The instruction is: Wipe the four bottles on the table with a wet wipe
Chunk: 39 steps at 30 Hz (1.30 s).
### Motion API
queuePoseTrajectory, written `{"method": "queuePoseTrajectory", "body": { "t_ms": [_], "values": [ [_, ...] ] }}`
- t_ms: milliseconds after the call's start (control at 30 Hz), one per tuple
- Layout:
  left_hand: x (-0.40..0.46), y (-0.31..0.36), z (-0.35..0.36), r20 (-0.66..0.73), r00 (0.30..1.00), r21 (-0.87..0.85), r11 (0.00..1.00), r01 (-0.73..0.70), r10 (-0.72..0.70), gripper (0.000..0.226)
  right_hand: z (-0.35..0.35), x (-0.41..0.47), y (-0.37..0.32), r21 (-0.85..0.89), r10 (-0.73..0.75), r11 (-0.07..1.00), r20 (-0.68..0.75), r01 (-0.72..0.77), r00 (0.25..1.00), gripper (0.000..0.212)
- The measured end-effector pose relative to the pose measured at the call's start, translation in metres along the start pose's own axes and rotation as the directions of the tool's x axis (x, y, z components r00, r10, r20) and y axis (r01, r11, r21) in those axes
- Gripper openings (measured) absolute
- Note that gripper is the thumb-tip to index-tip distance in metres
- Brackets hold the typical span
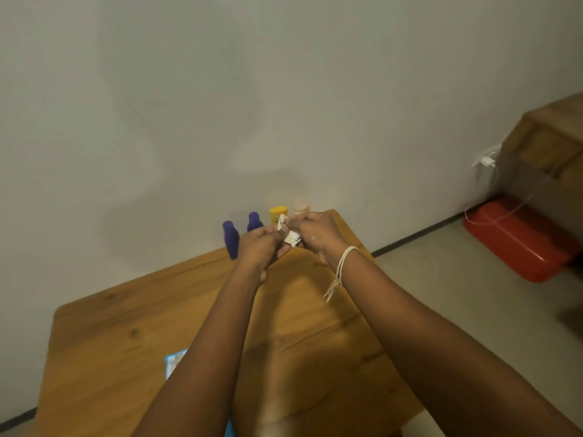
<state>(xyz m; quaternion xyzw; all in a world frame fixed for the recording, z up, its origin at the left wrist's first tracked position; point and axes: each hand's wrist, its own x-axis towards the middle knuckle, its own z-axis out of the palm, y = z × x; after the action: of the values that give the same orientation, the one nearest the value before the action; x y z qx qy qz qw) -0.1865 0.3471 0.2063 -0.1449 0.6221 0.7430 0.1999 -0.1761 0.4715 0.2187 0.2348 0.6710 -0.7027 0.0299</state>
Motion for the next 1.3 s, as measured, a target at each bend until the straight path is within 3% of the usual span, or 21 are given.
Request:
{"method": "queuePoseTrajectory", "body": {
  "t_ms": [300, 367, 567, 967, 1133, 1200, 1300],
  "values": [
    [0.061, -0.092, 0.180, -0.019, 0.987, -0.013, 0.988, 0.157, -0.157, 0.010, -0.185, 0.077, 0.049, -0.040, 0.139, 0.989, -0.111, -0.144, 0.984, 0.014],
    [0.072, -0.113, 0.218, -0.030, 0.980, 0.020, 0.980, 0.196, -0.195, 0.010, -0.226, 0.095, 0.066, -0.030, 0.174, 0.983, -0.125, -0.179, 0.977, 0.006],
    [0.101, -0.172, 0.300, -0.107, 0.971, 0.201, 0.951, 0.233, -0.215, 0.009, -0.320, 0.139, 0.116, -0.083, 0.226, 0.968, -0.126, -0.237, 0.966, 0.012],
    [0.147, -0.229, 0.338, -0.253, 0.957, 0.446, 0.861, 0.245, -0.142, 0.006, -0.367, 0.206, 0.175, -0.121, 0.387, 0.905, -0.165, -0.408, 0.907, 0.019],
    [0.166, -0.230, 0.334, -0.264, 0.959, 0.488, 0.843, 0.228, -0.106, 0.008, -0.366, 0.233, 0.184, -0.110, 0.404, 0.903, -0.116, -0.416, 0.907, 0.010],
    [0.168, -0.232, 0.325, -0.251, 0.961, 0.499, 0.836, 0.228, -0.112, 0.015, -0.374, 0.237, 0.191, -0.168, 0.421, 0.886, -0.101, -0.432, 0.902, 0.019],
    [0.156, -0.231, 0.309, -0.227, 0.968, 0.468, 0.858, 0.209, -0.112, 0.019, -0.386, 0.231, 0.204, -0.155, 0.409, 0.885, -0.191, -0.438, 0.893, 0.021]
  ]
}}
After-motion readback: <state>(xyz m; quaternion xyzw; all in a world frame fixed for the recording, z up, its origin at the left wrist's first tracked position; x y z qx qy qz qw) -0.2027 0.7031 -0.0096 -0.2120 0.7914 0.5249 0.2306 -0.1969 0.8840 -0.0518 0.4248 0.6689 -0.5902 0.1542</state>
